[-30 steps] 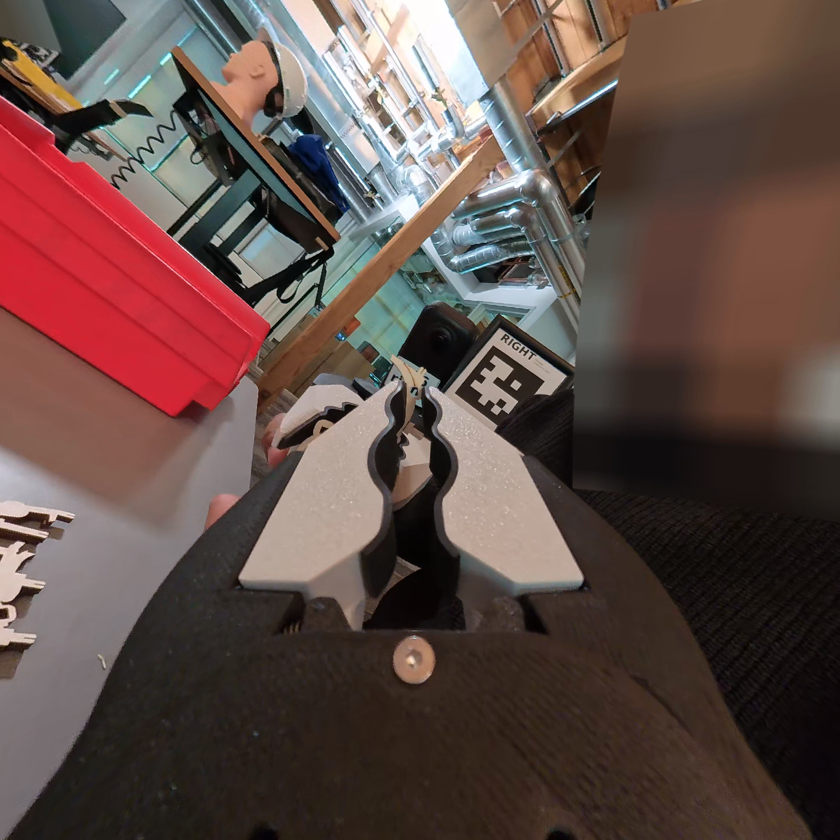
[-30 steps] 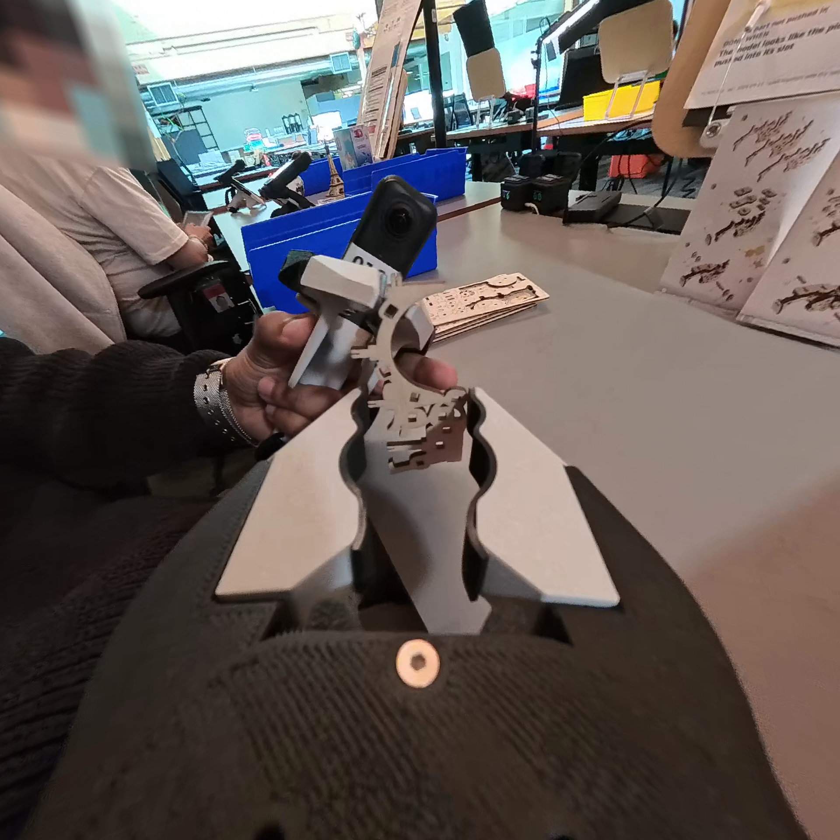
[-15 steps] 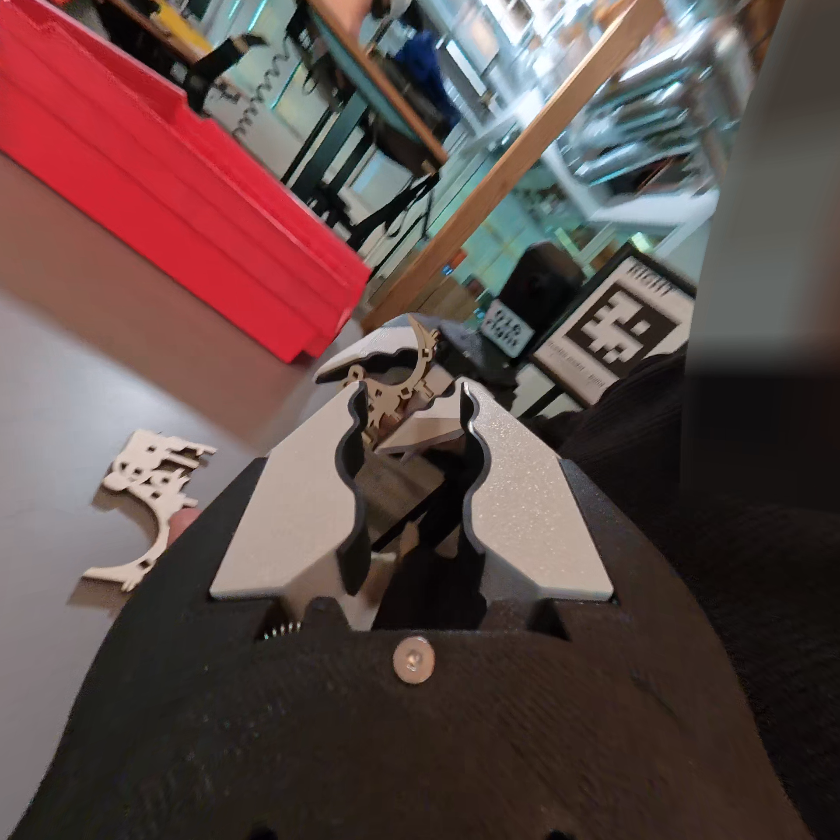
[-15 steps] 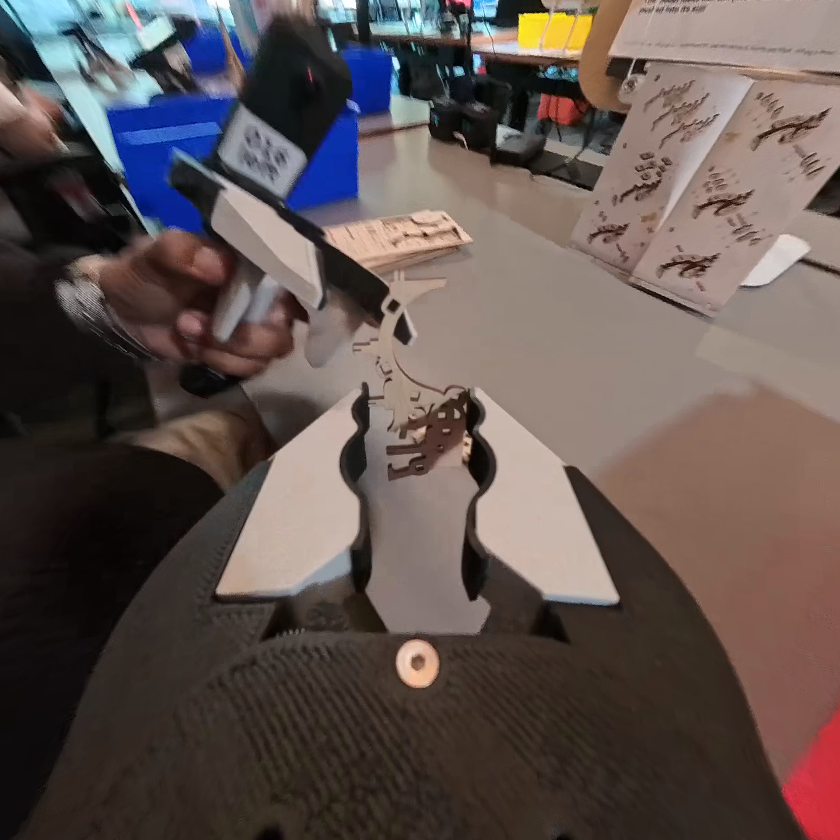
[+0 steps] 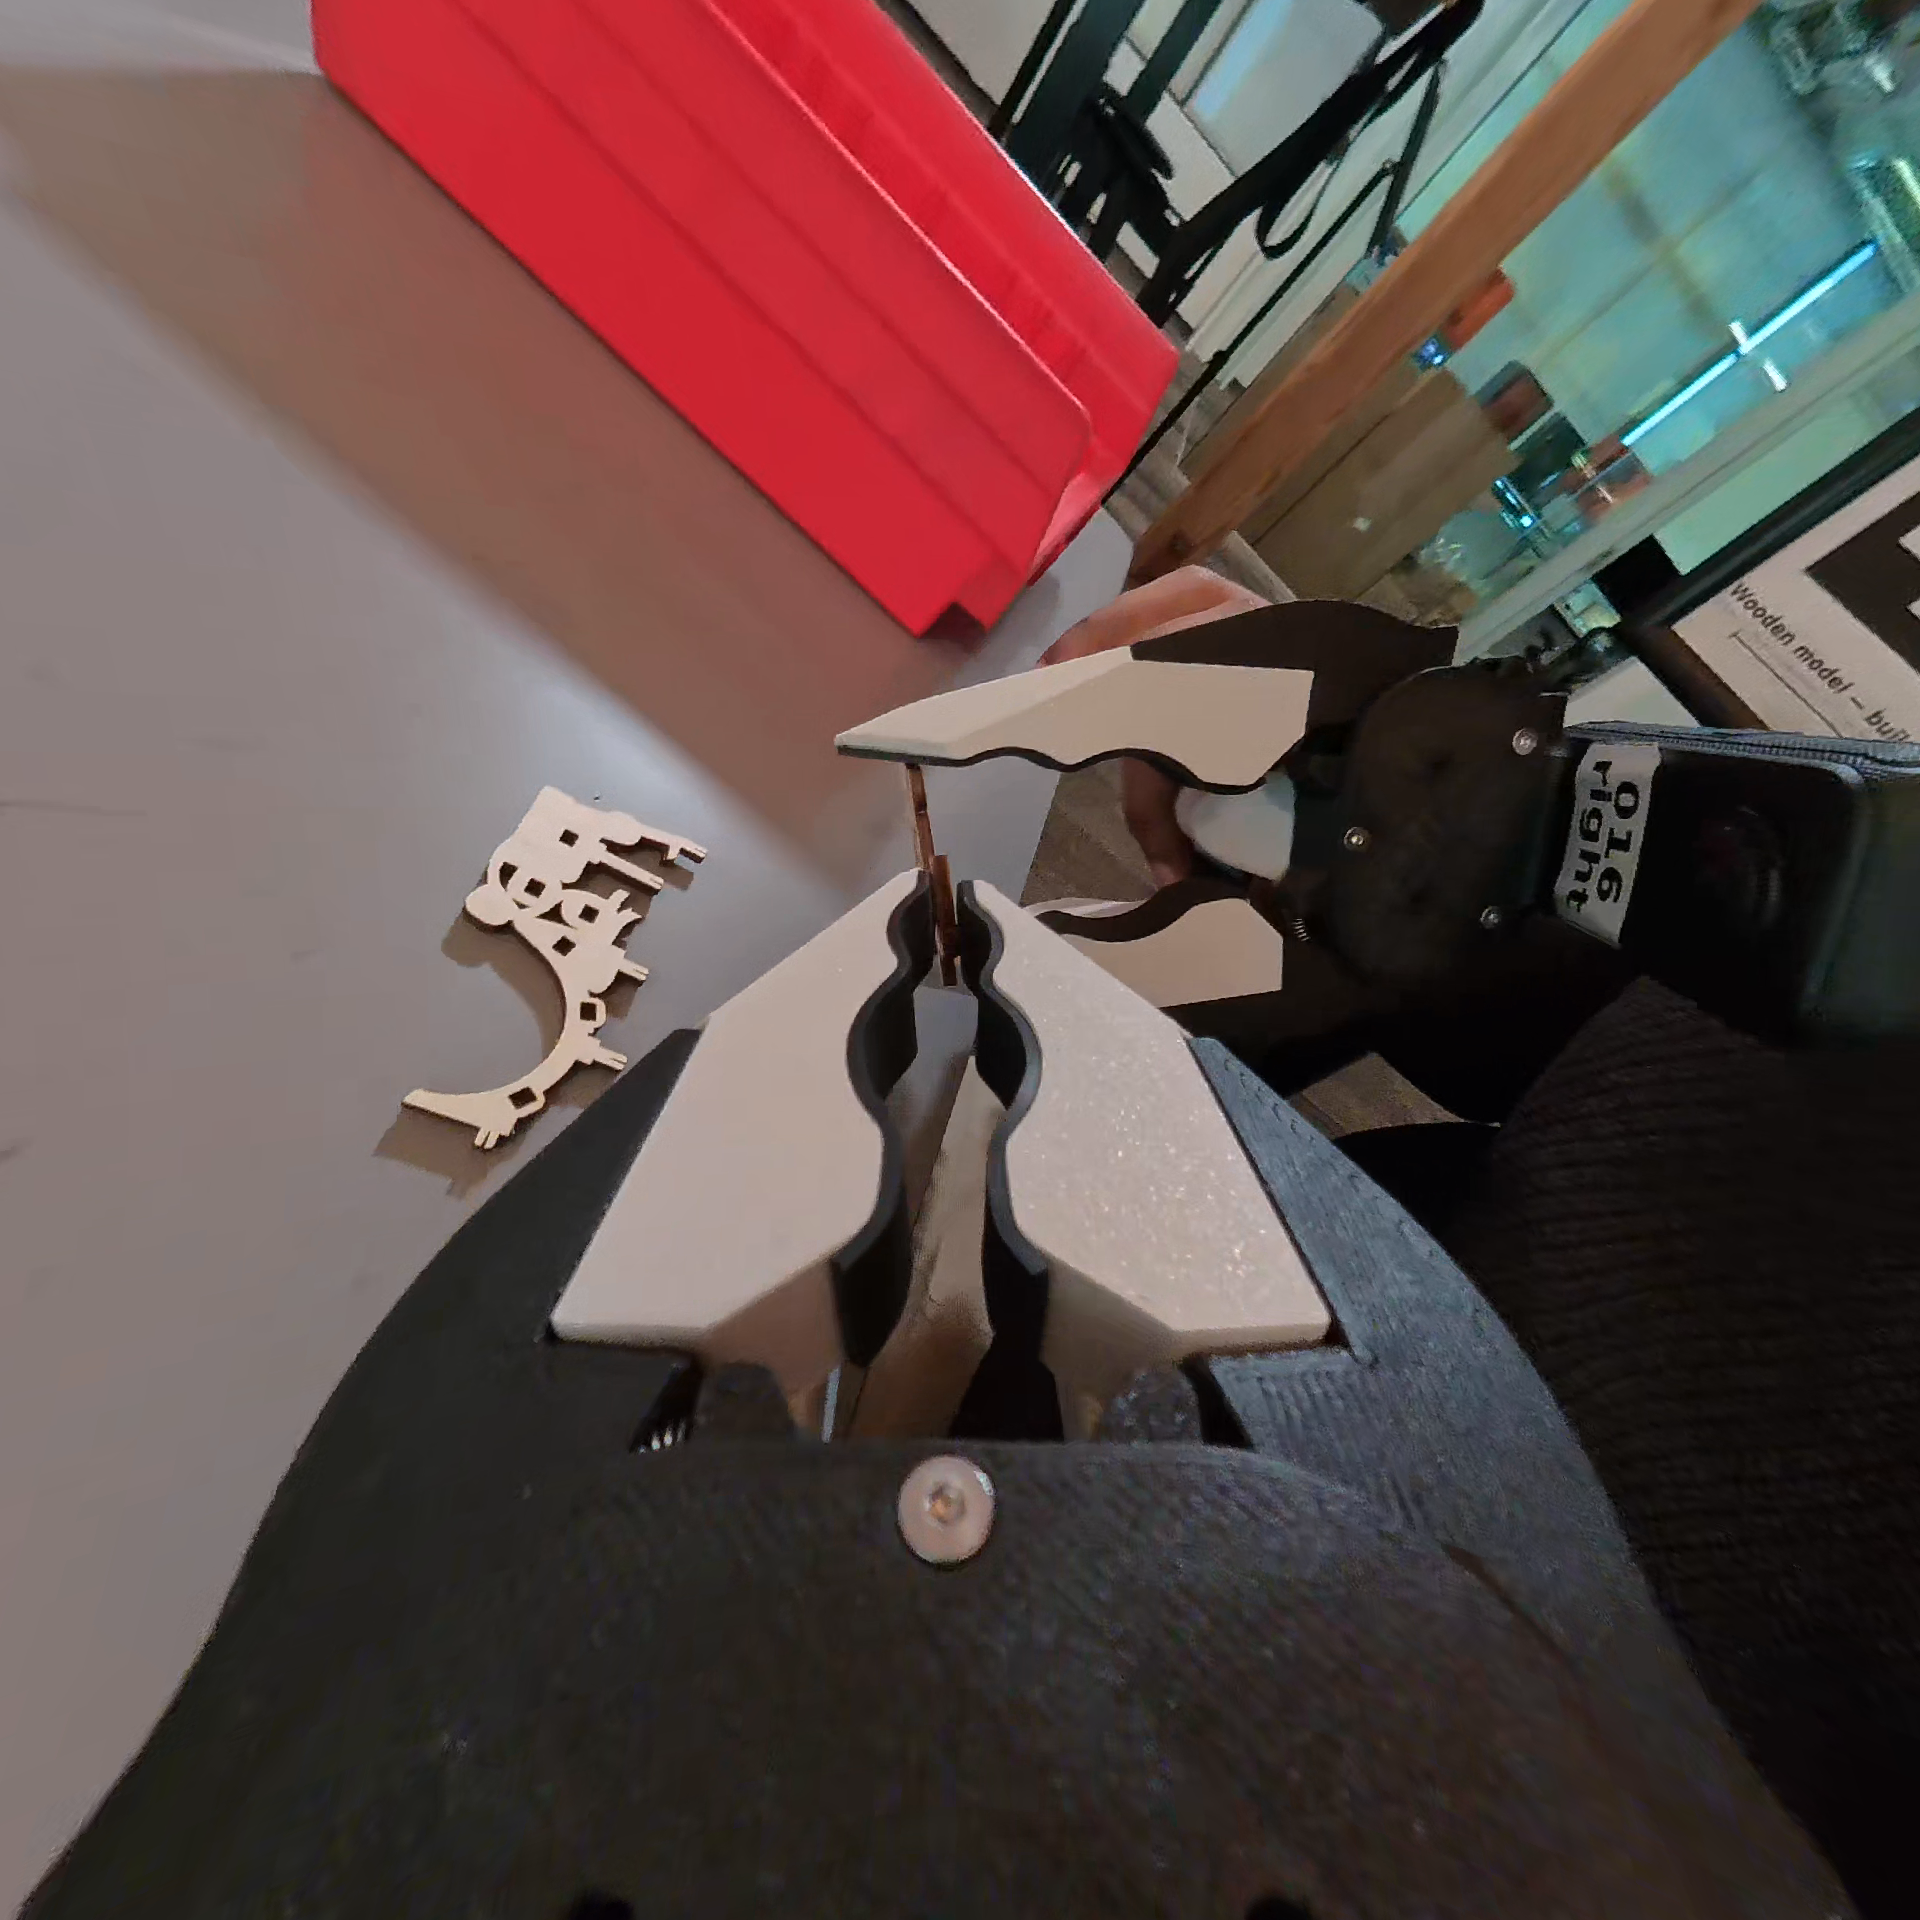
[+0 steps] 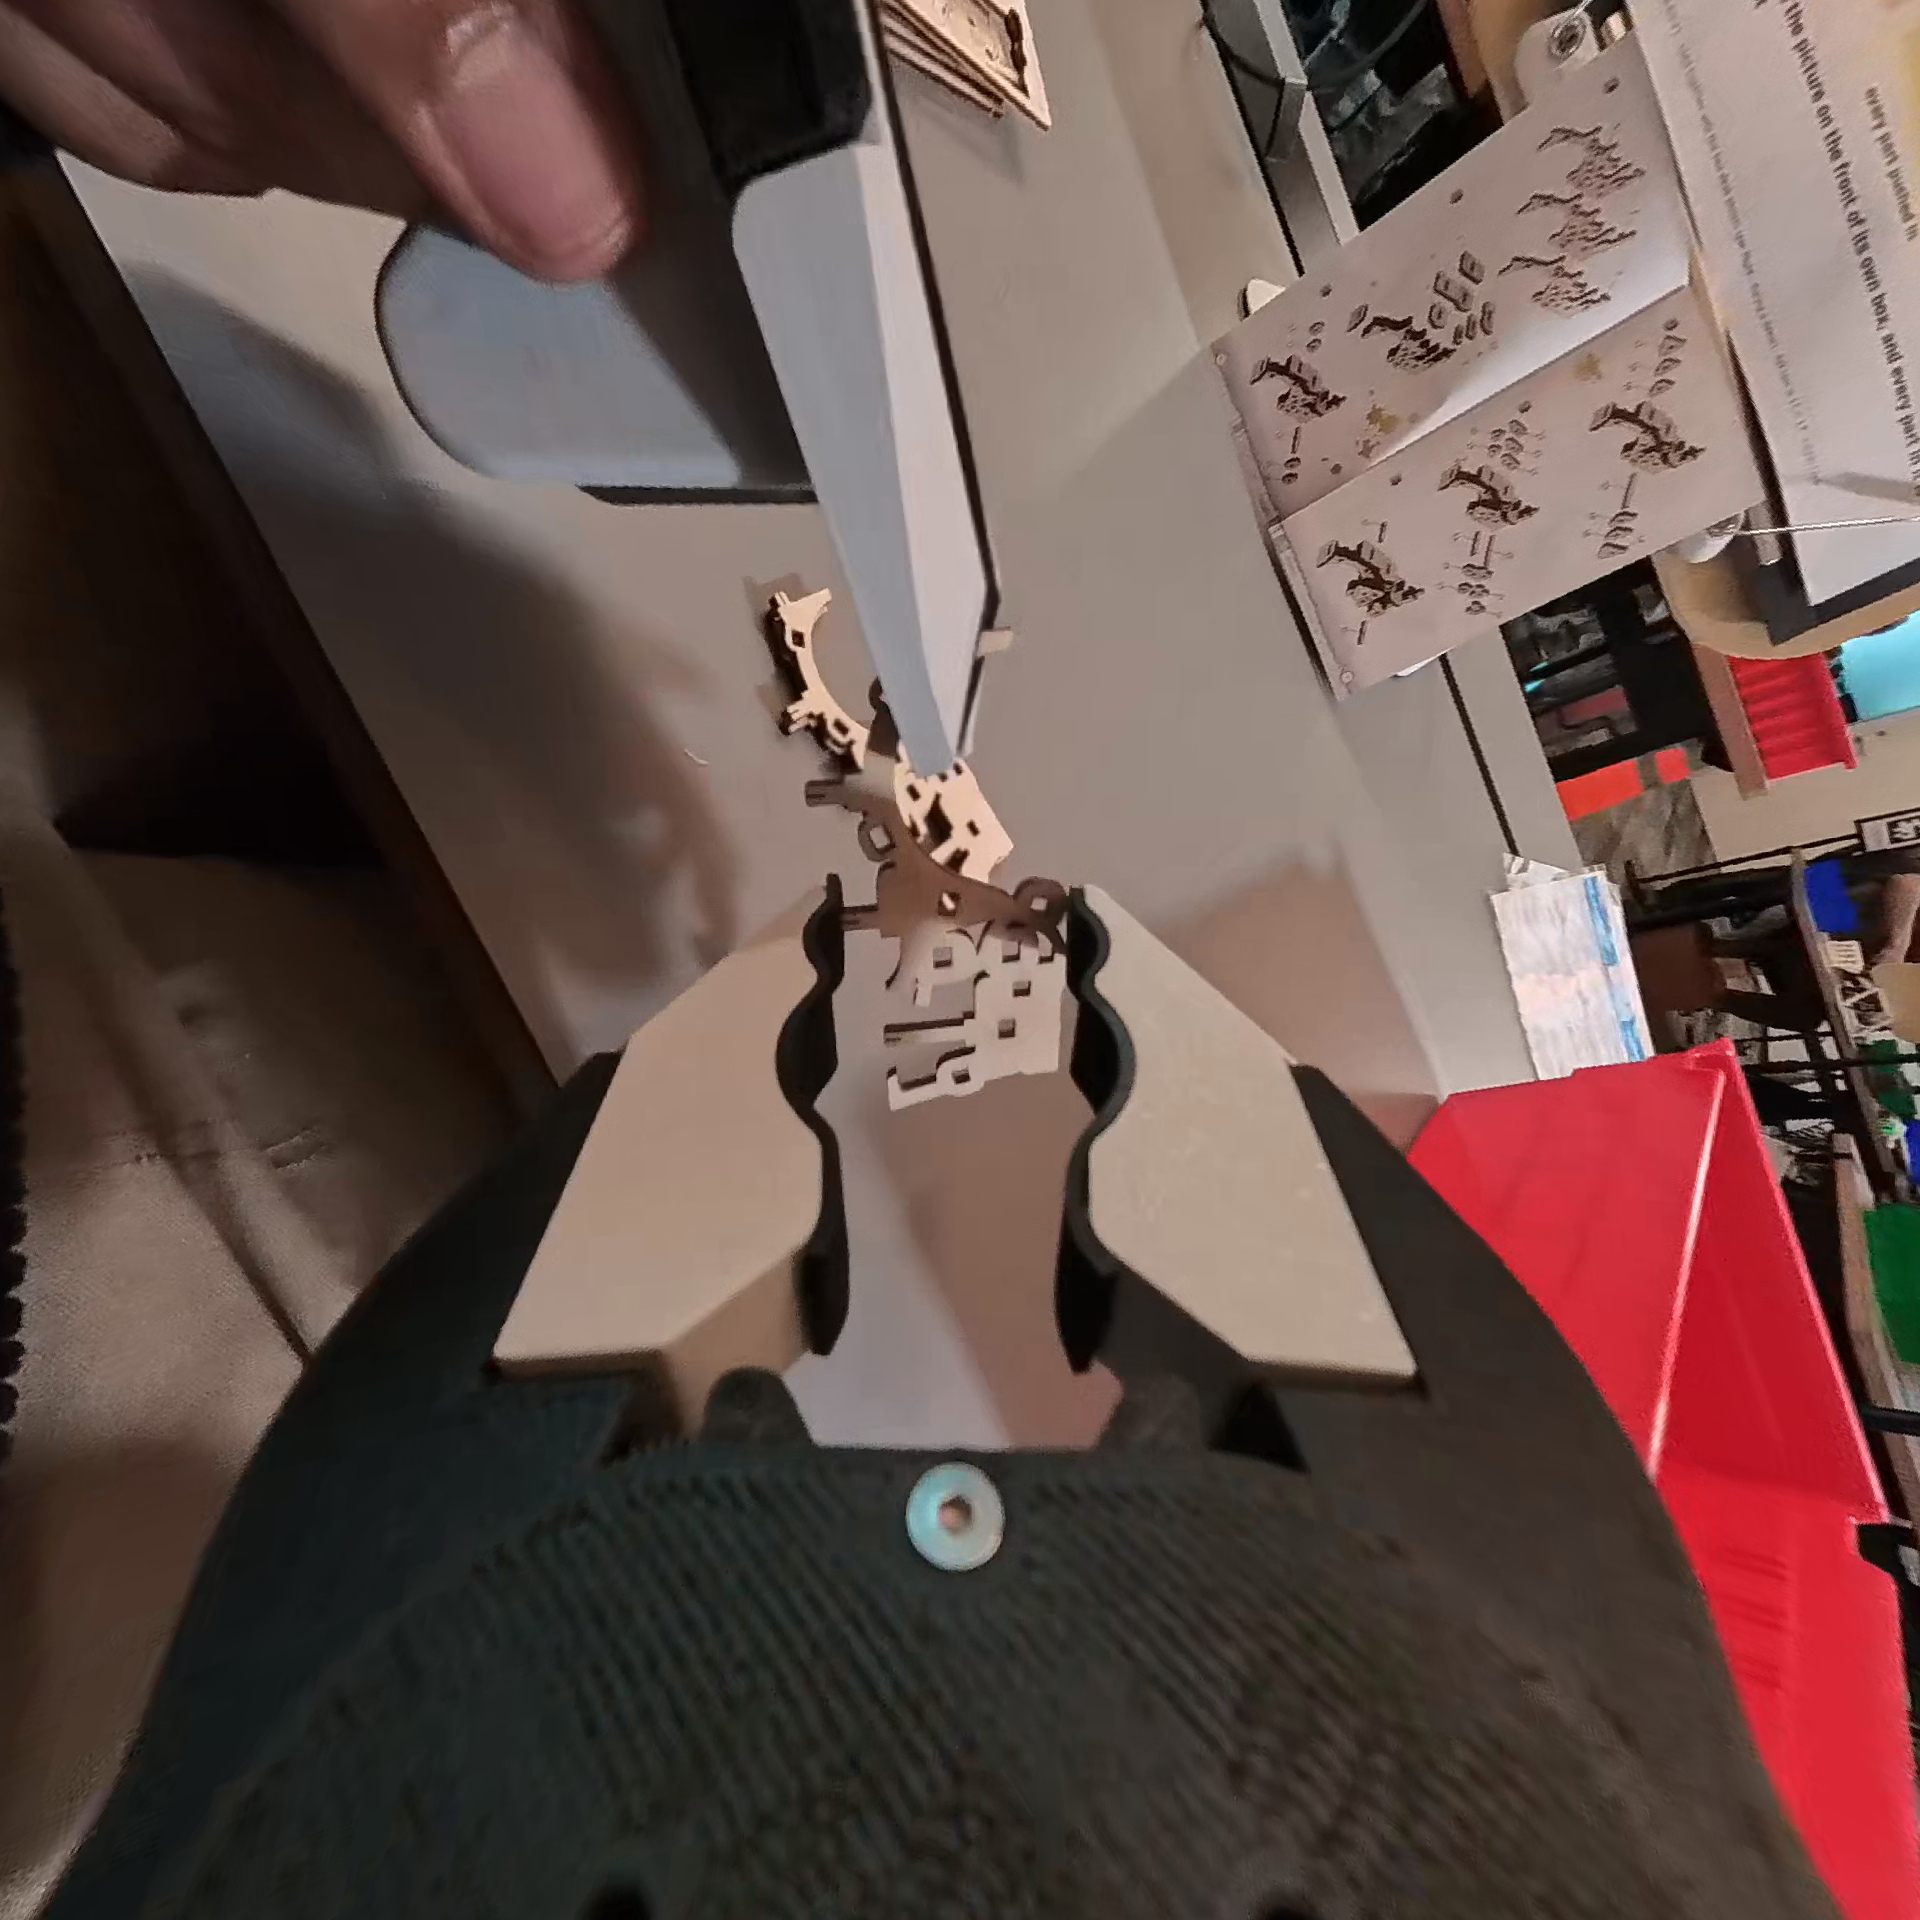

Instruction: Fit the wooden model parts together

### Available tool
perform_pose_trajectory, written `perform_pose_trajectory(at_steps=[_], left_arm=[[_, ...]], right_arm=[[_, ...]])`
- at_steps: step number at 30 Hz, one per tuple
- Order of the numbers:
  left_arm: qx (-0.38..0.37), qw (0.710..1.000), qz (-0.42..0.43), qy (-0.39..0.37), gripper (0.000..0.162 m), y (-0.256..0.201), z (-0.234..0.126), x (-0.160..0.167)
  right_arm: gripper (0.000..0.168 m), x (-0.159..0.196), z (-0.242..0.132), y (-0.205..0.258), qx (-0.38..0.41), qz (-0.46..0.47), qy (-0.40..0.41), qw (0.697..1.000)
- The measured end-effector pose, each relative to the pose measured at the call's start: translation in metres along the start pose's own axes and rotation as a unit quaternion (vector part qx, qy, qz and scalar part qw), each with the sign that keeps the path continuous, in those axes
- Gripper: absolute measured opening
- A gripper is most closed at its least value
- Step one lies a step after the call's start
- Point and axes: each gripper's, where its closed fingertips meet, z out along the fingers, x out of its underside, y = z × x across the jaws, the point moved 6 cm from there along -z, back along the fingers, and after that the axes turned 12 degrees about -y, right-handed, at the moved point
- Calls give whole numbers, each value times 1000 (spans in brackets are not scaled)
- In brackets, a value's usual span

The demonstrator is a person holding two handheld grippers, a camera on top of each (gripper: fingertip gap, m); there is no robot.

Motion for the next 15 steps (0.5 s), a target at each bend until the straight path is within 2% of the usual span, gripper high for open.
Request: perform_pose_trajectory(at_steps=[10, 15], left_arm=[[15, 991, -105, -80, 0, 14, -14, -15], [23, 970, -177, -166, 0, 29, -33, -31]], right_arm=[[49, -5, -4, -12, 68, 4, -59, 996], [49, -8, -11, -28, 99, 78, -100, 987]])
